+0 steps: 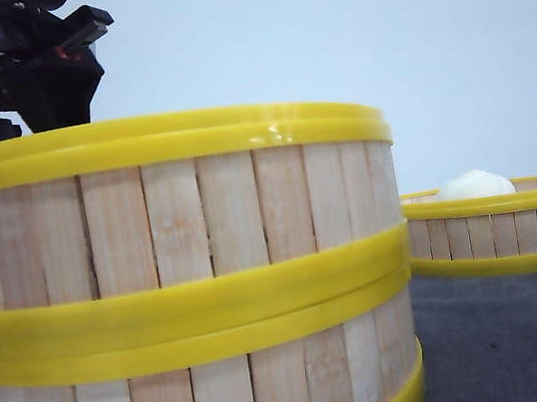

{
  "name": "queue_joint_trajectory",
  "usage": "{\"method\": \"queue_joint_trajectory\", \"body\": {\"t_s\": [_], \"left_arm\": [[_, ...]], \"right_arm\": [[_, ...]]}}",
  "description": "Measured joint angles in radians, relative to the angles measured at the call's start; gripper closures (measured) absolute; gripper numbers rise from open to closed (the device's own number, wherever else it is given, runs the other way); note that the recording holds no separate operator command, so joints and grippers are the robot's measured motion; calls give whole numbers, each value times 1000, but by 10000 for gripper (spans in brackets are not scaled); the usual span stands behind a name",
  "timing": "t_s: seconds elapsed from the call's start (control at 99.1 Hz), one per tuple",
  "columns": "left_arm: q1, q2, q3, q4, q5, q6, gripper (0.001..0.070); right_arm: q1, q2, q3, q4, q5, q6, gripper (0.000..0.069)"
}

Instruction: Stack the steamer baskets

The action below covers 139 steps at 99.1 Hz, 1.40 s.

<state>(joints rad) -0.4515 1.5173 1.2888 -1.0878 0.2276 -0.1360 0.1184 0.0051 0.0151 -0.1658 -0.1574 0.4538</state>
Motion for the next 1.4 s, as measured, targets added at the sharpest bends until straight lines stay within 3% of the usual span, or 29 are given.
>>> {"method": "queue_joint_trajectory", "body": {"t_s": [0.091,0.202,0.282,0.444,0.555,0.646,0.746,0.888,0.968,1.089,1.2,1.402], "left_arm": [[6,0,2,4,2,-8,347],[20,-1,39,2,8,-15,244],[35,-21,98,6,9,-18,208],[80,-153,263,20,7,-23,202],[105,-295,338,46,6,-19,251],[108,-421,346,62,-3,-16,307],[108,-534,346,38,-66,-14,325],[108,-658,346,27,-158,-14,328],[108,-719,346,27,-206,-14,330],[108,-794,346,23,-257,-13,336],[108,-816,346,10,-259,-9,404],[108,-804,344,-94,-259,8,438]], "right_arm": [[0,0,0,1,0,0,680],[0,0,0,10,0,0,680],[0,0,3,25,2,19,680],[0,21,106,9,111,60,681],[0,103,266,11,196,2,681],[-3,252,421,-66,214,-93,681],[-23,502,589,-203,205,-195,658],[-75,913,853,-391,141,-256,431],[-101,1139,1028,-493,92,-268,371],[-114,1420,1297,-655,79,-283,349],[-118,1608,1488,-776,82,-312,347],[-117,1772,1564,-847,130,-338,347]]}}
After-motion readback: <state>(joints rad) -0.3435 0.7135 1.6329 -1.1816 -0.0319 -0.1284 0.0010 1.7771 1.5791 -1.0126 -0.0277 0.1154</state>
